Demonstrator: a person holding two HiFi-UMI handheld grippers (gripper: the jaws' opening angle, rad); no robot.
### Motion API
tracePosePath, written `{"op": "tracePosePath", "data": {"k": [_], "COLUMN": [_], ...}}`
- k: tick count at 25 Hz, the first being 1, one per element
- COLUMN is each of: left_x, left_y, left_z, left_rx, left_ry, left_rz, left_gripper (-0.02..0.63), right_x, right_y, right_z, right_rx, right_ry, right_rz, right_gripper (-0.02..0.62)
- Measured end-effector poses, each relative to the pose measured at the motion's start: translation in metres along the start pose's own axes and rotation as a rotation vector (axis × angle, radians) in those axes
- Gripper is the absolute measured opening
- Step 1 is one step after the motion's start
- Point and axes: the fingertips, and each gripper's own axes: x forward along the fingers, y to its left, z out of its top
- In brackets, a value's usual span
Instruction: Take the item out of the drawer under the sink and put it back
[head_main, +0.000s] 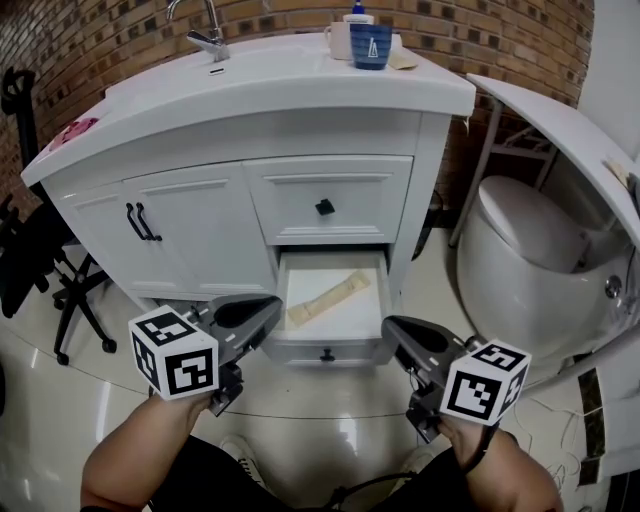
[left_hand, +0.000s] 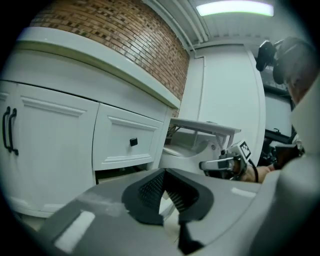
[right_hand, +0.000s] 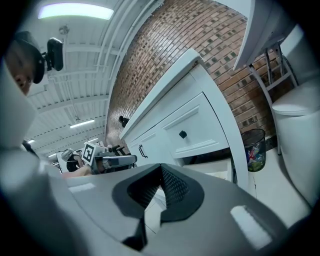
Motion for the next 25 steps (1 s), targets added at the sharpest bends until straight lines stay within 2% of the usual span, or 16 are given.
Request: {"op": "tracePosePath", "data": {"k": [3,5,8,13,17,25], "left_x": [-0.018,-0.022,-0.019,-0.014,-0.016,-0.020], "left_y": [-0.025,-0.030,-0.021,-0.015,-0.013,-0.031], "left_z": [0.009,0.008,-0.011,-0.023,-0.017,-0.021], "left_rx": [-0.029,-0.027,-0.022,-0.086,-0.069,-0.038], "left_ry": [-0.060,-0.086,-0.063,-0.068,-0.099,-0.074], "left_rz": [-0.037,-0.034,0.005,-0.004,0.005,-0.031], "left_gripper": [0.006,0.006,0.006,0.006,0.006,0.006], "right_x": [-0.001,-0.001,-0.001,-0.002,-0.002,-0.009], "right_y": [0.002,0.004,0.006,0.005,0.004,0.013], "right_z": [0.002,0.001,-0.002,-0.004,-0.005,-0.008], "right_rx": [-0.007,-0.014,-0.024,-0.027,-0.026,-0.043], "right_ry": [-0.008,-0.006,0.004,0.015,0.012,0.031], "right_rz": [0.002,0.004,0.006,0.005,0.004,0.001], "right_gripper": [0.005,0.005,0.005,0.005,0.005,0.005]}}
